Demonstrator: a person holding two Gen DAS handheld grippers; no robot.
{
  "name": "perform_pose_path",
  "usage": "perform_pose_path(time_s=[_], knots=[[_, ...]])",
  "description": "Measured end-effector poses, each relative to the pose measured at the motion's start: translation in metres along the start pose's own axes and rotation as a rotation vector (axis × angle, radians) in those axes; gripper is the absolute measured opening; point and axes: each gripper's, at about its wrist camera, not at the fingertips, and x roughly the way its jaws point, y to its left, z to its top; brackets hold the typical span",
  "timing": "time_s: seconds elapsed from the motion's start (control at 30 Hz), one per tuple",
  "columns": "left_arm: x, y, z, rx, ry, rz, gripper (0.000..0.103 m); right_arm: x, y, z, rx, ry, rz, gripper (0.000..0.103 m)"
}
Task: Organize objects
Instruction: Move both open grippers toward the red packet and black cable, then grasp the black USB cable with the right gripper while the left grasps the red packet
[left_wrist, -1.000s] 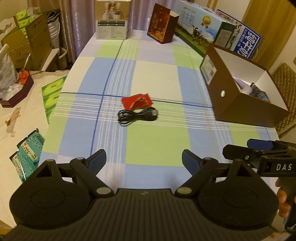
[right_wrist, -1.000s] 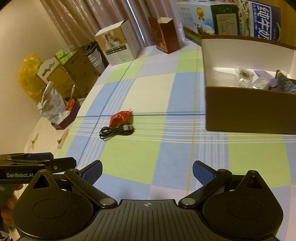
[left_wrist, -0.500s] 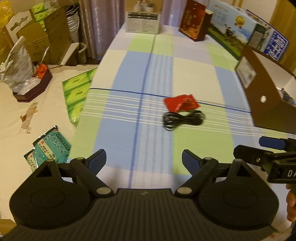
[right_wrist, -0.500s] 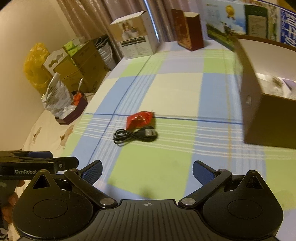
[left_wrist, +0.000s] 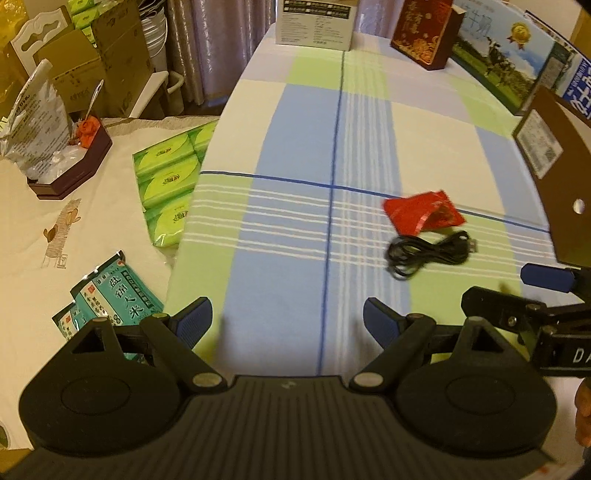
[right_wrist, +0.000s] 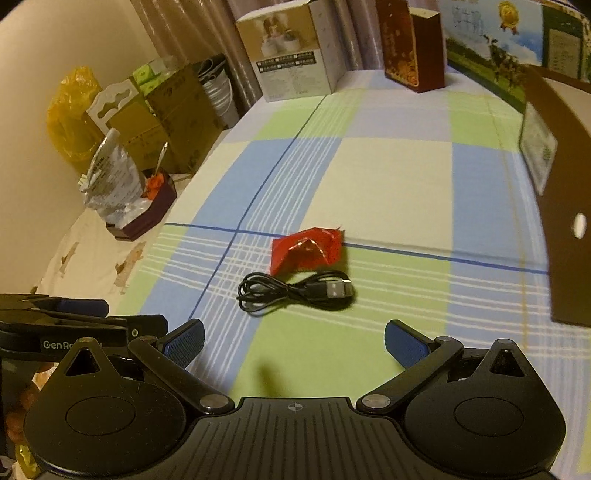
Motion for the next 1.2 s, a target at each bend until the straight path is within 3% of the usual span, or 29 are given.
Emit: perform_pose_path(time_s=[0.4,0.67,0.73,1.0,1.2], knots=[[0.035,0.019,0.016,0.008,0.020,0.020,0.086,0.053,0.009,0.007,-0.007,0.014,-0.067,0.101],[0.043,0.023,0.020,0.013,0.031,0.044,0.086,0.067,0.021,0.007,-0.091,-0.015,-0.121,0.101],[0.044,0.023,0.020,0.013,0.034,0.044,0.086,0.068,0.022,0.006,-0.111,-0.022,-0.140,0.097],[0.046,0.010,0.022,0.055,0.032,-0.005,0.086,0.056,0.006,-0.002,-0.124,-0.013,-0.154,0.094],[0.044,-0.018,0.030,0.177,0.004,-0.122,0.086,0.036,-0.030,-0.008,-0.042,-0.018,-0.217,0.094]])
